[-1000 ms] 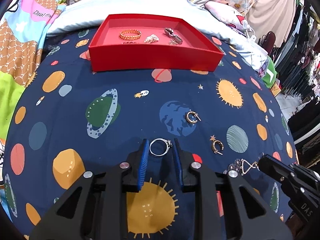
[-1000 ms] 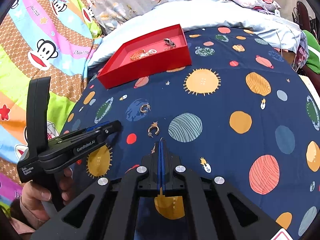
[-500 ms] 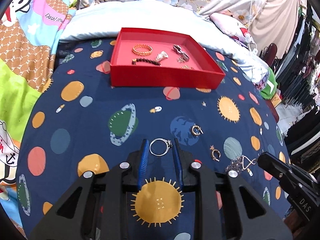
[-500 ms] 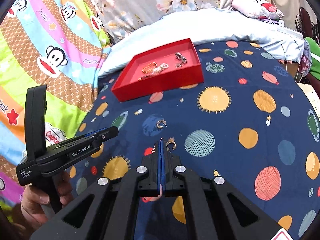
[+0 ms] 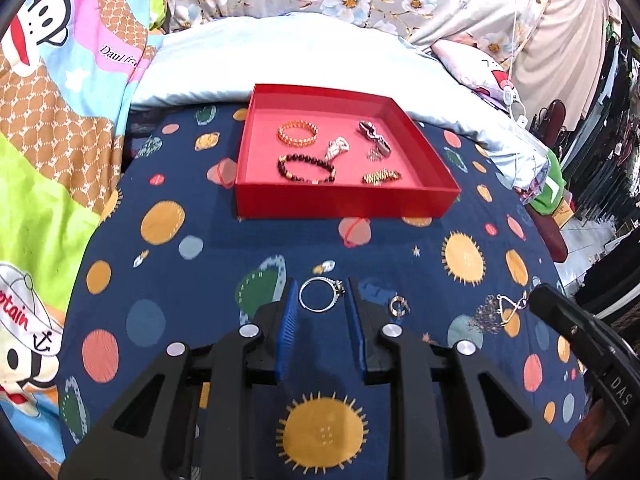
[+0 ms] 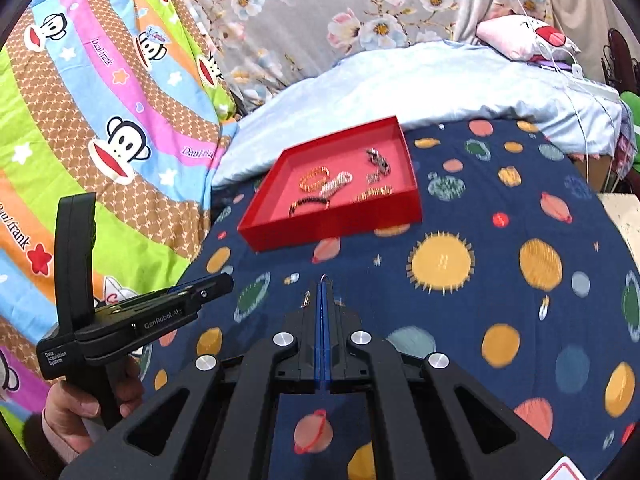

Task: Organize jewelry
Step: 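Carry the ring and star earring into the red tray and open both tools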

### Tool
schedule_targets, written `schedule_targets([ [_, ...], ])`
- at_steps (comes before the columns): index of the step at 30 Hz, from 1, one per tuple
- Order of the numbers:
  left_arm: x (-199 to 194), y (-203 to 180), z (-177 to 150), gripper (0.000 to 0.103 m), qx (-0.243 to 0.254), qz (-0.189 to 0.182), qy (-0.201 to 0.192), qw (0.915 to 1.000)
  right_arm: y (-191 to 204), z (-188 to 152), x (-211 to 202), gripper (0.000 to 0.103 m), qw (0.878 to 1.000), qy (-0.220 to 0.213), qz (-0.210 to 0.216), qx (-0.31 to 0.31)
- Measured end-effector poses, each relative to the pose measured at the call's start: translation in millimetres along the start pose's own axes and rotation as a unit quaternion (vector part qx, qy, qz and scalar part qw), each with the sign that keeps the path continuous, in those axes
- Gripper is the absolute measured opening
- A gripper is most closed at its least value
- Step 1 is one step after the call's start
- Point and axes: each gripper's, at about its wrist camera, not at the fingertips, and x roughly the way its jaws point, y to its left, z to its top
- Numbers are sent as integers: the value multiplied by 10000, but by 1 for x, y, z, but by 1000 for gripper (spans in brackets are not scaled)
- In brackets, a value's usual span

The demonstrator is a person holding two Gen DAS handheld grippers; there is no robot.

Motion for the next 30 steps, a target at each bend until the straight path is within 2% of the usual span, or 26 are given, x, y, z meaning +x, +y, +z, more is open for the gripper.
schedule_targets([
  [15, 31, -22, 69, 23, 113, -23, -210, 9997, -12, 87, 37, 0, 9986, -357, -11, -382],
  [23, 58, -30, 120, 23, 170, -98, -372, 9991, -29, 145, 77, 0, 9989, -186, 81, -420],
  [30, 91, -32, 155, 23, 304, -41, -338, 9990, -40, 176, 120, 0, 9994, 57, 179, -287],
])
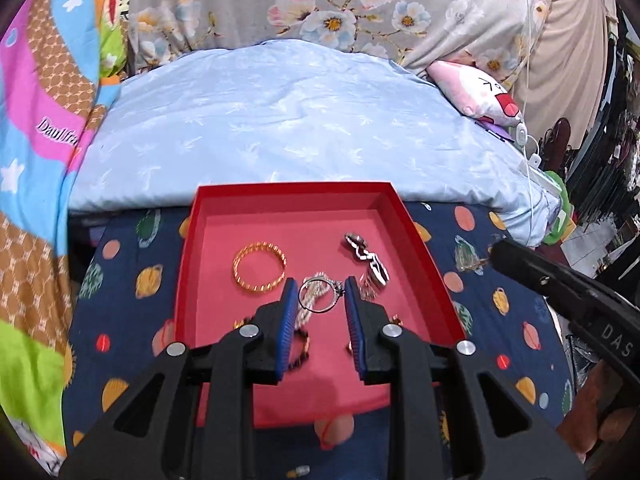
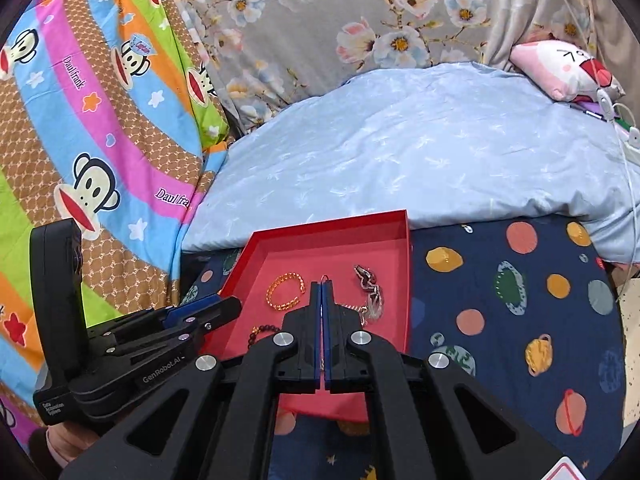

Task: Organize jewelry
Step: 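Carry the ring and star earring into the red tray and open both tools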

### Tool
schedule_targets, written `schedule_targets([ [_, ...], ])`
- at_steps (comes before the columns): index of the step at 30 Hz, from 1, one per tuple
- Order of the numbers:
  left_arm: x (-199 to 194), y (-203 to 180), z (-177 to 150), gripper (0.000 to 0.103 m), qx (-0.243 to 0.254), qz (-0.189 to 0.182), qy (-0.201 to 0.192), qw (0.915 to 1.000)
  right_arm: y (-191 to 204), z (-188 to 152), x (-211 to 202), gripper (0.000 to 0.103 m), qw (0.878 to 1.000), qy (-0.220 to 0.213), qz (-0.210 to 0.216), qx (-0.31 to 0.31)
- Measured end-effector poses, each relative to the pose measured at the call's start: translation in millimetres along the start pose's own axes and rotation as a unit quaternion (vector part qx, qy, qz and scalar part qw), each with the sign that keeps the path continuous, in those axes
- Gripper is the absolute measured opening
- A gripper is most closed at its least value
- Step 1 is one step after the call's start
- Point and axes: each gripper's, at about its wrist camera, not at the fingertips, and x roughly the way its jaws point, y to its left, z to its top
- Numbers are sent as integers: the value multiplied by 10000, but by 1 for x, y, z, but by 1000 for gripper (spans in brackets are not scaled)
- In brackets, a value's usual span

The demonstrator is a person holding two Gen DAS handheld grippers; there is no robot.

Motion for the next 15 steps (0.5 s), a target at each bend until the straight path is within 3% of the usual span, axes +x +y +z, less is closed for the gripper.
schedule_targets([
  [12, 49, 20, 5, 25, -170, 181, 220, 9994, -8, -3, 58, 2, 9990, 390, -191, 124],
  [14, 53, 23, 4, 50, -235, 233, 224, 9992, -8, -6, 60, 7, 9990, 366, -224, 122],
  [15, 53, 25, 3, 58, -286, 286, 225, 9989, -8, -7, 60, 12, 9989, 351, -284, 92],
])
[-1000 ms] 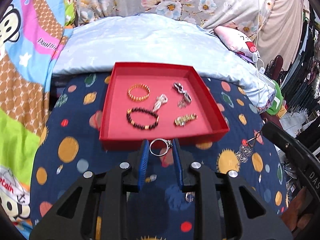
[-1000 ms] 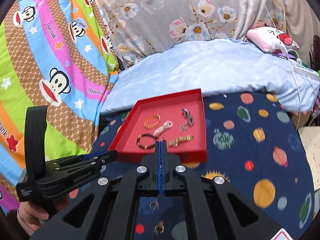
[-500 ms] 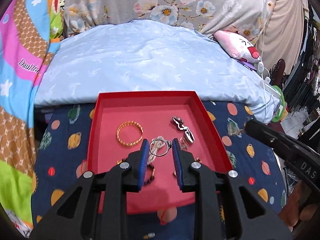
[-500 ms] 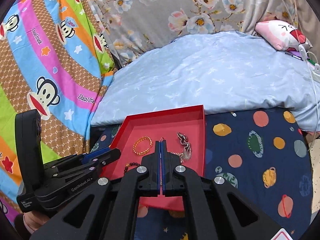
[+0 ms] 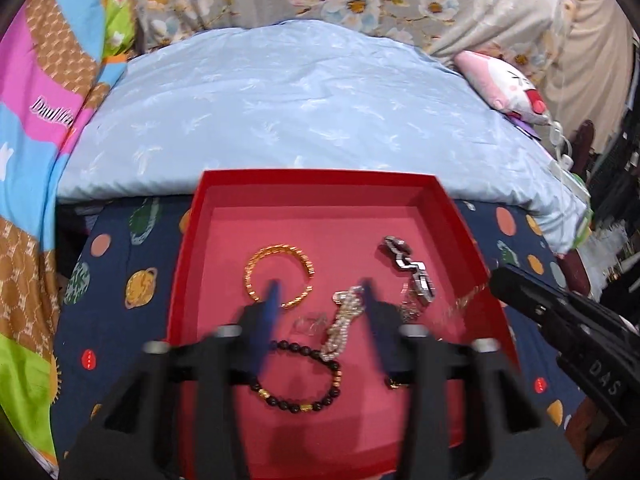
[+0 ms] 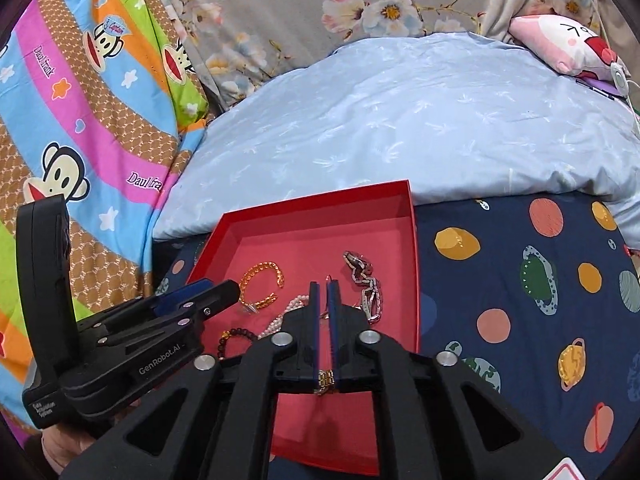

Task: Organize jewelry
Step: 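Carry the ring and star earring into the red tray and open both tools, then grasp the dark hoop earring with the left tool while the right tool grasps a gold hoop earring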

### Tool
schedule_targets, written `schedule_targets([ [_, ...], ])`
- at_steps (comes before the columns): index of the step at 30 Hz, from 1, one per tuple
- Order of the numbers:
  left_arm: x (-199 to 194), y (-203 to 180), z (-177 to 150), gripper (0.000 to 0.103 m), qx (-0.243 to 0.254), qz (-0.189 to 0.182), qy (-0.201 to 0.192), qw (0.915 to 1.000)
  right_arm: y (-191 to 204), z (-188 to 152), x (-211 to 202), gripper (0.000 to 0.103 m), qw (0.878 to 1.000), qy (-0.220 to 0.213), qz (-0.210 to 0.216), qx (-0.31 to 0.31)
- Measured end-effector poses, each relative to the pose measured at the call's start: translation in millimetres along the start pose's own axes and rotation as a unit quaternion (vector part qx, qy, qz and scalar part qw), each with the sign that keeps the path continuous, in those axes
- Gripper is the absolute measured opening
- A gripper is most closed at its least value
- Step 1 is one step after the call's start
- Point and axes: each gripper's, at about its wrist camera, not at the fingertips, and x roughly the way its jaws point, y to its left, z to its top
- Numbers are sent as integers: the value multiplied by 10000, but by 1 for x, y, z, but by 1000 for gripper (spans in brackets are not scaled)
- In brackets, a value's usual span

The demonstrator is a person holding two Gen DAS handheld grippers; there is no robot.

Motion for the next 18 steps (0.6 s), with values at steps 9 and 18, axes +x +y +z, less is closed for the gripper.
schedule_targets([
  [9, -38, 27, -18, 73, -266, 283, -244, 9989, 4, -20, -45, 32, 9986, -353, -379, -67],
  [18, -87, 51, -86, 73, -328, 367, -110, 9987, 16, -114, -98, 33, 9973, -136, -682, -238],
])
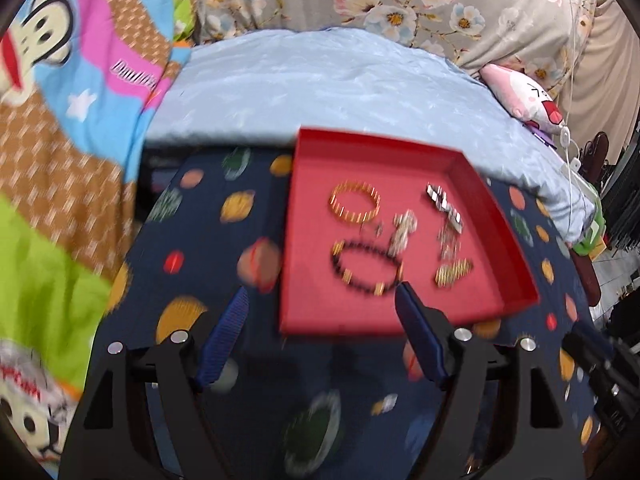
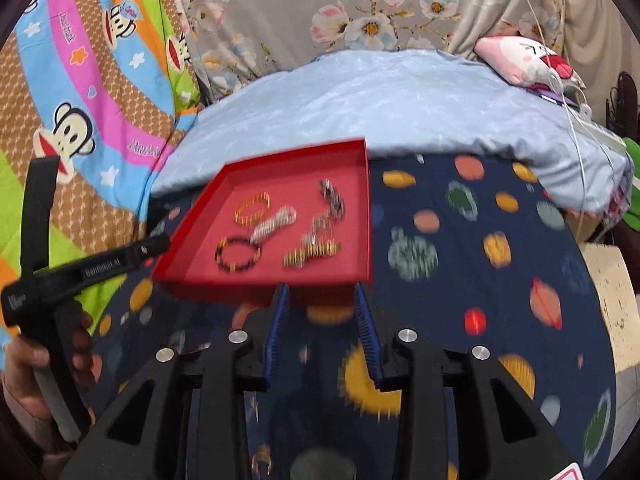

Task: Organize jewelry
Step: 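Grasp the dark hoop earring with the left tool while the right tool grasps a gold hoop earring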

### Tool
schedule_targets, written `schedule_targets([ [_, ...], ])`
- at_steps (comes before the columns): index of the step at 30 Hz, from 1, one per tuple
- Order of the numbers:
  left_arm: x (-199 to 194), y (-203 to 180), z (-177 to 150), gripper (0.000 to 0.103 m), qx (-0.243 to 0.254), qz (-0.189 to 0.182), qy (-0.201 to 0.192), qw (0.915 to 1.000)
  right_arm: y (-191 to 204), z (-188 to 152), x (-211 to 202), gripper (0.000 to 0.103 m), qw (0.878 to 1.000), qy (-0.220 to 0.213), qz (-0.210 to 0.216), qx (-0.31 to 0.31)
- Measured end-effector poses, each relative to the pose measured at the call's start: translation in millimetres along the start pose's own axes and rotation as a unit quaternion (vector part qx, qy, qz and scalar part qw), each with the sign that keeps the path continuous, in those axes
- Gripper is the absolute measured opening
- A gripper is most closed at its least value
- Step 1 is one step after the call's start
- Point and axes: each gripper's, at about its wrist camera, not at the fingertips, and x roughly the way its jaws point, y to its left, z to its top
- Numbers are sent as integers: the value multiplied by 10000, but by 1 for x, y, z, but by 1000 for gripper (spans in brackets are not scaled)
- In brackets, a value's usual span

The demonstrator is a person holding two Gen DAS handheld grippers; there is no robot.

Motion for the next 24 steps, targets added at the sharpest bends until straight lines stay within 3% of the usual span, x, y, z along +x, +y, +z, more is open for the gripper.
schedule_targets([
  [5, -16, 13, -46, 73, -61, 46, 251, 9997, 12, -65, -12, 33, 9988, 479, 45, 56],
  [10, -25, 16, -83, 73, -6, 211, 405, 9990, 33, -102, -8, 33, 9969, 780, 57, -87],
  [17, -27, 10, -110, 73, 74, 283, 580, 9979, 50, -113, 5, 33, 9959, 879, 10, -203],
  [24, -31, 6, -114, 73, 96, 219, 571, 9981, 54, -114, 9, 32, 9957, 854, -146, -321],
])
